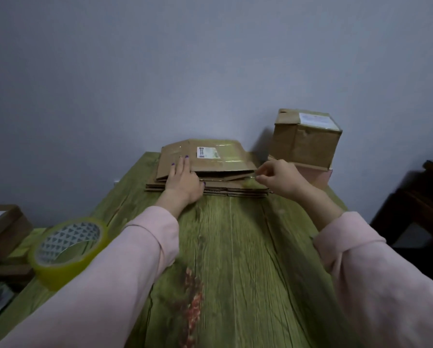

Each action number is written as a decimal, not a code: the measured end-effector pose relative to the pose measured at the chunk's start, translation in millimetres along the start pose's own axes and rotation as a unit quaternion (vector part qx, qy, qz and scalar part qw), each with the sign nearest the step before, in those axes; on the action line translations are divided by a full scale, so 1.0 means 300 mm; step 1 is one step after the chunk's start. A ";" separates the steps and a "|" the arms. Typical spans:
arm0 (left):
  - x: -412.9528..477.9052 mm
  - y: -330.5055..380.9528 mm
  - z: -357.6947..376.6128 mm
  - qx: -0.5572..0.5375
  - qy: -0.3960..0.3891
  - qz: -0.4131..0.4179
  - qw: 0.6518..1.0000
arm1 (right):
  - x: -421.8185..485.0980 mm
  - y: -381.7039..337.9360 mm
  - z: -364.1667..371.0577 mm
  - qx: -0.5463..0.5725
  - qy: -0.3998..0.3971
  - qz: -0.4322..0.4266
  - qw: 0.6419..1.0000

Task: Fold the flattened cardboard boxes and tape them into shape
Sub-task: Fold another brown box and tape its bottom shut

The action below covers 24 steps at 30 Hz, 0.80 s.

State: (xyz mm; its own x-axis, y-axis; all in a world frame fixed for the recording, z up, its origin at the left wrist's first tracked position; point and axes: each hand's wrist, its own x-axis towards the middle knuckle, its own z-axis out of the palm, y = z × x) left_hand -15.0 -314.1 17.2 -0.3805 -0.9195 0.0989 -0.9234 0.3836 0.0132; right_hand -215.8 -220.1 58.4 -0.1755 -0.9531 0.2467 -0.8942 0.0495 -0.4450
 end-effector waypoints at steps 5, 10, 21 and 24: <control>0.016 -0.003 0.008 -0.027 0.060 0.007 0.998 | 0.013 0.019 0.015 0.035 0.015 0.008 0.999; -0.025 -0.026 -0.033 -0.046 0.103 0.031 0.993 | 0.001 0.017 0.018 0.076 0.101 0.065 0.990; -0.313 -0.106 -0.018 0.072 0.068 0.165 0.981 | -0.068 -0.080 0.109 0.538 0.051 0.311 0.782; -0.387 -0.103 -0.025 0.057 0.059 0.189 0.979 | -0.127 -0.123 0.089 0.582 0.037 0.301 0.754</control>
State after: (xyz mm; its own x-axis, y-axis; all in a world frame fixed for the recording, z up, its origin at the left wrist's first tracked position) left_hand 58.0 -218.5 12.7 -0.6930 -0.6953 0.1902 -0.7207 0.6752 -0.1572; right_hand -165.1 -193.8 42.4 -0.4662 -0.8412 -0.2738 0.3178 0.1295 -0.9393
